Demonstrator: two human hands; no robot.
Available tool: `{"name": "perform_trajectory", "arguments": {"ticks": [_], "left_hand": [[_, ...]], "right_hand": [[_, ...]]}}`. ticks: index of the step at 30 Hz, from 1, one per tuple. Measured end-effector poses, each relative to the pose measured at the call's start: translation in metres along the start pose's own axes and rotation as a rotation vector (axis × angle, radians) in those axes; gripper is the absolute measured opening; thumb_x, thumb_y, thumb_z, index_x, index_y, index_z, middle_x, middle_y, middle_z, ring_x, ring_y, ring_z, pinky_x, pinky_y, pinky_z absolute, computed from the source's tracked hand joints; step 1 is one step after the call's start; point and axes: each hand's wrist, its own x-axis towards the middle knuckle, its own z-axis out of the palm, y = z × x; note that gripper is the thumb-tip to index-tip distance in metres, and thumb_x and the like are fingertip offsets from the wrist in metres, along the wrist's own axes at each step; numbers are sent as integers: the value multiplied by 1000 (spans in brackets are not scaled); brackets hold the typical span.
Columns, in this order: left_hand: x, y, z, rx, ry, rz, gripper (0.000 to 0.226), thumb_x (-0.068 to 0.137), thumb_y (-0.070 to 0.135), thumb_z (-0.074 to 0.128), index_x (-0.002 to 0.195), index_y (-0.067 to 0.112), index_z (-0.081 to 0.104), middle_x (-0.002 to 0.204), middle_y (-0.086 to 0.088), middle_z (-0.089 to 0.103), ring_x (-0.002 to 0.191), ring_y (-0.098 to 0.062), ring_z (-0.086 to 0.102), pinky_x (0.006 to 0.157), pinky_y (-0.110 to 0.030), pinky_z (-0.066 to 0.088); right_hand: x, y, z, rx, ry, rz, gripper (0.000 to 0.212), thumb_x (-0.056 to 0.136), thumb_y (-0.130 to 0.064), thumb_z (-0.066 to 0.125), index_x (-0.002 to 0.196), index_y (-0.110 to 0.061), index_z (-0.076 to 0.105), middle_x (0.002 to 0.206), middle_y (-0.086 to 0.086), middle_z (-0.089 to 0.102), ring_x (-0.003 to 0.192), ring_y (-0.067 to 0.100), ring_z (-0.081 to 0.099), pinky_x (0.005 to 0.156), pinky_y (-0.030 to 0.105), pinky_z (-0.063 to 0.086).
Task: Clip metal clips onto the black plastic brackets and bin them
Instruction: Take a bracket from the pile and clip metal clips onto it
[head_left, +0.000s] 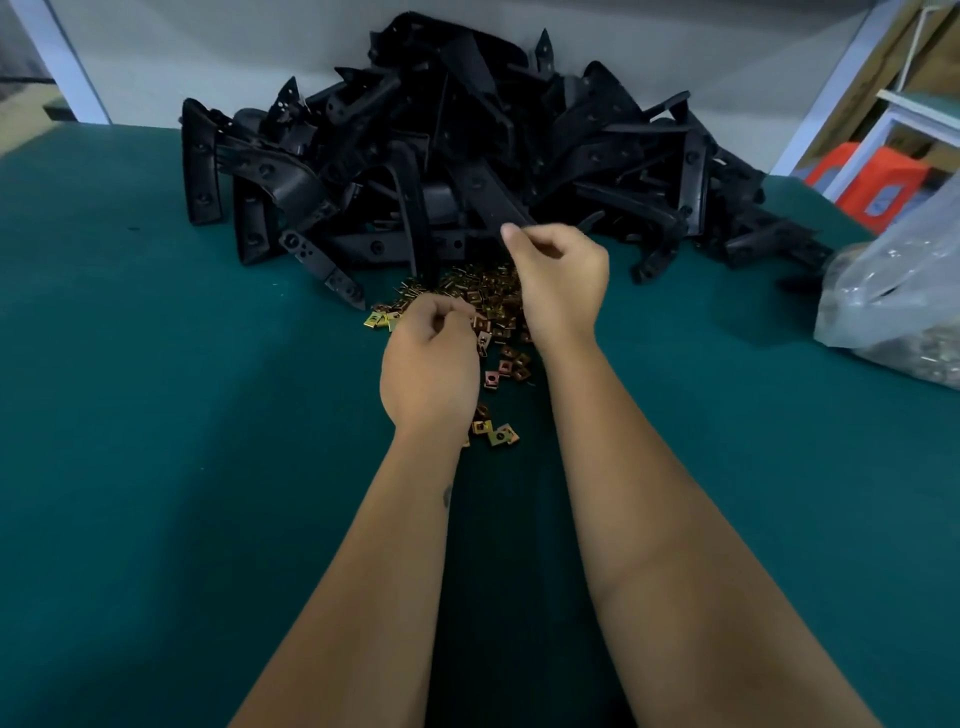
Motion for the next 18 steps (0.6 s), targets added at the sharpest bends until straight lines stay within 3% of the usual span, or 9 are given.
{"name": "perform_trajectory", "arguments": {"ticks": [2, 8, 11, 14, 16, 18], "left_hand": [[-1, 0, -1, -4, -9, 10, 27, 90, 18, 44, 80, 33, 63, 57, 14, 58, 45, -5, 43, 57, -31, 40], [-5, -1, -4, 12, -59, 59, 26, 93, 19, 46, 80, 33, 63, 63, 12, 60, 46, -1, 45, 59, -31, 42], [-7, -2, -7, -8, -88, 67, 26, 94, 17, 46, 81, 33, 63, 65, 11, 60, 53, -6, 49, 58, -29, 43], [-9, -4, -11, -56, -107, 76, 26, 93, 15, 47, 82, 30, 65, 66, 13, 61, 52, -2, 48, 54, -24, 42], [-11, -5, -13, -104, -119, 79, 26, 92, 14, 48, 80, 28, 66, 62, 17, 61, 53, -1, 49, 50, -16, 41], [-13, -5, -14, -131, -124, 86, 28, 93, 13, 47, 79, 28, 66, 59, 19, 61, 51, 0, 49, 45, -11, 39]], "right_hand": [[-11, 0, -6, 25, 84, 49, 8, 82, -25, 77, 79, -19, 73, 85, -1, 71, 81, 9, 65, 72, 23, 52], [-46, -3, -19, -41, 175, -9, 30, 79, -11, 74, 74, -31, 53, 90, 0, 63, 85, 12, 59, 79, 29, 51], [-59, -4, -28, 12, 259, -33, 33, 80, -4, 70, 72, -29, 49, 78, -4, 57, 71, 6, 51, 67, 24, 45], [-69, -7, -34, 94, 283, -11, 29, 84, -15, 75, 73, -28, 51, 67, -11, 50, 59, -2, 46, 58, 11, 39], [-73, -8, -37, 124, 264, 13, 28, 87, -23, 73, 73, -25, 49, 64, -9, 50, 55, -2, 45, 55, 11, 37], [-76, -9, -39, 147, 214, 24, 29, 92, -26, 66, 72, -21, 46, 63, 4, 56, 53, 1, 44, 54, 15, 38]]}}
